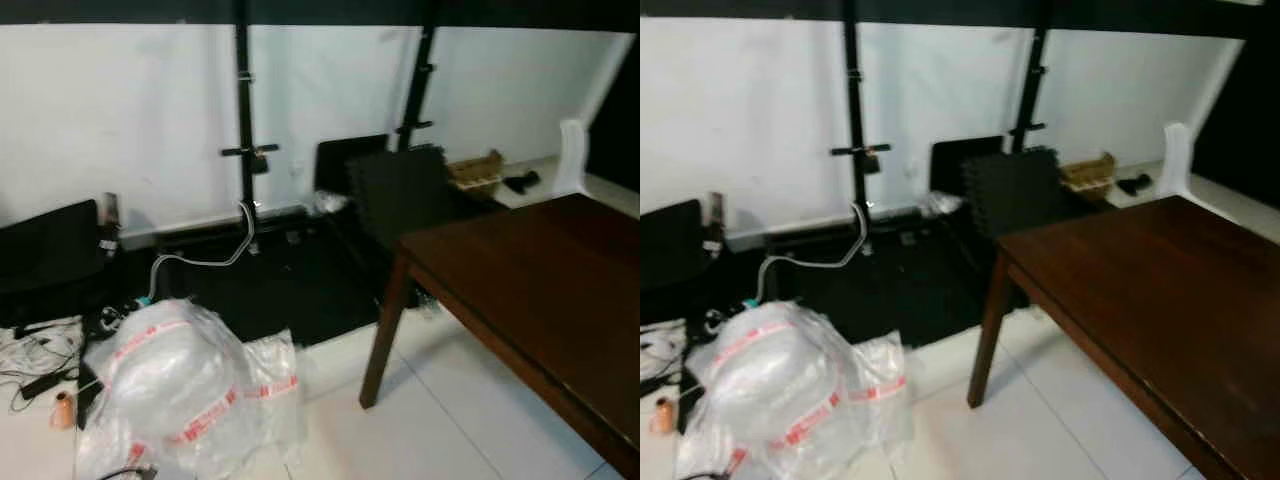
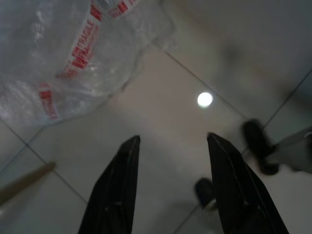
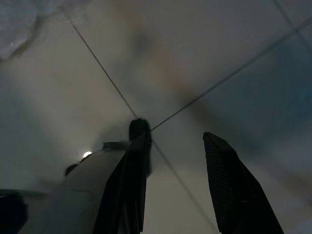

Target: Setting the table

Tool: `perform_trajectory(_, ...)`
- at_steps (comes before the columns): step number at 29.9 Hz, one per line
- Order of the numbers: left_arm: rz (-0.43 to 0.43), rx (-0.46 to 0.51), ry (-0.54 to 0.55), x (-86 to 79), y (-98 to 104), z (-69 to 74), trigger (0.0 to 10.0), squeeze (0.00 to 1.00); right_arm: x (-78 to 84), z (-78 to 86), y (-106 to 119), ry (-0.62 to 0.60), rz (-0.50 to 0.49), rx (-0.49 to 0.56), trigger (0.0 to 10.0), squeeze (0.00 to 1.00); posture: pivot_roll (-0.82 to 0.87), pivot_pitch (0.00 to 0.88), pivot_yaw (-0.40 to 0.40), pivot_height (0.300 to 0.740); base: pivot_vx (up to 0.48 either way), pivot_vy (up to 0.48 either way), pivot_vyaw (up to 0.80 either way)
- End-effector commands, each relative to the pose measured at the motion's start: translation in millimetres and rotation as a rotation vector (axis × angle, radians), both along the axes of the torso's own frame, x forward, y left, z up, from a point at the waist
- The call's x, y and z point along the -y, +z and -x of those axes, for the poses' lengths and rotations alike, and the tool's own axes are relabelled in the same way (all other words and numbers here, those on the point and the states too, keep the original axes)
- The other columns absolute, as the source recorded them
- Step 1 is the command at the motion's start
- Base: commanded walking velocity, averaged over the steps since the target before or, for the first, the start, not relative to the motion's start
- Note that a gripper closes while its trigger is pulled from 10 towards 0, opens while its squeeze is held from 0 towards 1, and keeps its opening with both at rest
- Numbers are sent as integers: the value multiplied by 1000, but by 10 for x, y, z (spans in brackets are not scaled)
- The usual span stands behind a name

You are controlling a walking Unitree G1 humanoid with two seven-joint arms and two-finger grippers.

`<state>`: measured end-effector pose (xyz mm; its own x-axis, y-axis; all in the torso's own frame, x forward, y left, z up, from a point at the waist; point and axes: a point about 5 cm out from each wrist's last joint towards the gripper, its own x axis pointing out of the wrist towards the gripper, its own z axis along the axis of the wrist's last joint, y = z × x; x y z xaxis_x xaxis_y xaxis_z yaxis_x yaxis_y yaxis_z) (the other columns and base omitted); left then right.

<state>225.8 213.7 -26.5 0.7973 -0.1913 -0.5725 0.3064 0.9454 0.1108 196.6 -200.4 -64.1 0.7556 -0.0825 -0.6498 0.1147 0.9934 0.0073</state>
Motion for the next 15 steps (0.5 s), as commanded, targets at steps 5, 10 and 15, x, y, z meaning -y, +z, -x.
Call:
perform_trajectory(5, 5, 12, -28, 37, 1, -22, 10000, 0, 74, 34, -1, -7, 30, 13, 10000, 0, 11, 114, 88, 740, 0, 0, -781)
perform_trajectory(10, 18, 18, -18, 50, -6, -23, 10000, 0, 108, -3, 34, 0, 44, 36, 10000, 0, 9, 115, 82, 740, 0, 0, -781)
perform_trajectory(15, 33, 23, -12, 68, -6, -27, 10000, 0, 135, -19, 52, -7, 52, 50, 10000, 0, 9, 117, 81, 740, 0, 0, -781)
